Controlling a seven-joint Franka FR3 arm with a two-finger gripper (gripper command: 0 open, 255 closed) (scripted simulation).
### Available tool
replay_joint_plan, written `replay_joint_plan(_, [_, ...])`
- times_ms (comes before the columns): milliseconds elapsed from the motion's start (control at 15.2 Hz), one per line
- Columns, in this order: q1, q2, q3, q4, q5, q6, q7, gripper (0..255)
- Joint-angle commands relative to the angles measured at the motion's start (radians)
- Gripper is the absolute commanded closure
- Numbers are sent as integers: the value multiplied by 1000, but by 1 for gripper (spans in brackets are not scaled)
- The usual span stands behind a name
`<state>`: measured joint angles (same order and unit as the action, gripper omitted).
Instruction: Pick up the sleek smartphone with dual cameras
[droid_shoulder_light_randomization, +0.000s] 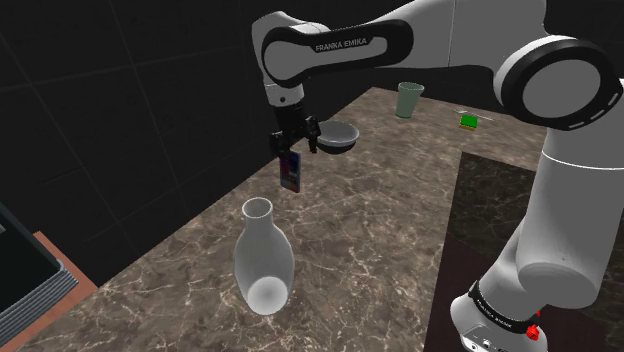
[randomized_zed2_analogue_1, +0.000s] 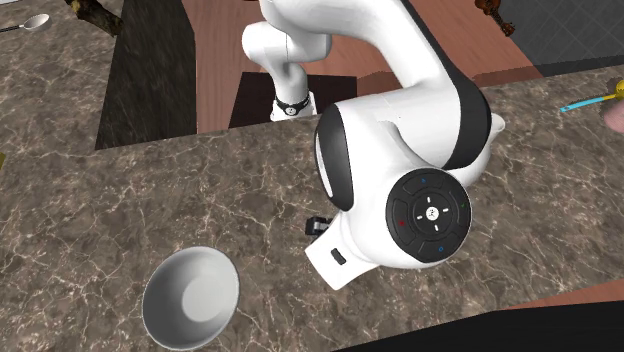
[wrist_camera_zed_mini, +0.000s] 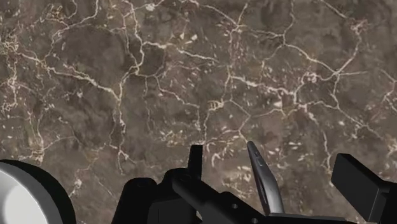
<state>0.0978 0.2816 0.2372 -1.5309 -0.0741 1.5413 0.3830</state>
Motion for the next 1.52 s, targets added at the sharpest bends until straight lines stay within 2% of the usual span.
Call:
replay_joint_plan(0, [0, 0, 0, -5, 0, 5, 0, 255])
replay_joint_plan(594, [-1, -3, 0, -7, 0, 5, 0, 255])
replay_joint_plan(1452, [9, 13, 3, 191, -3, -177, -3, 255])
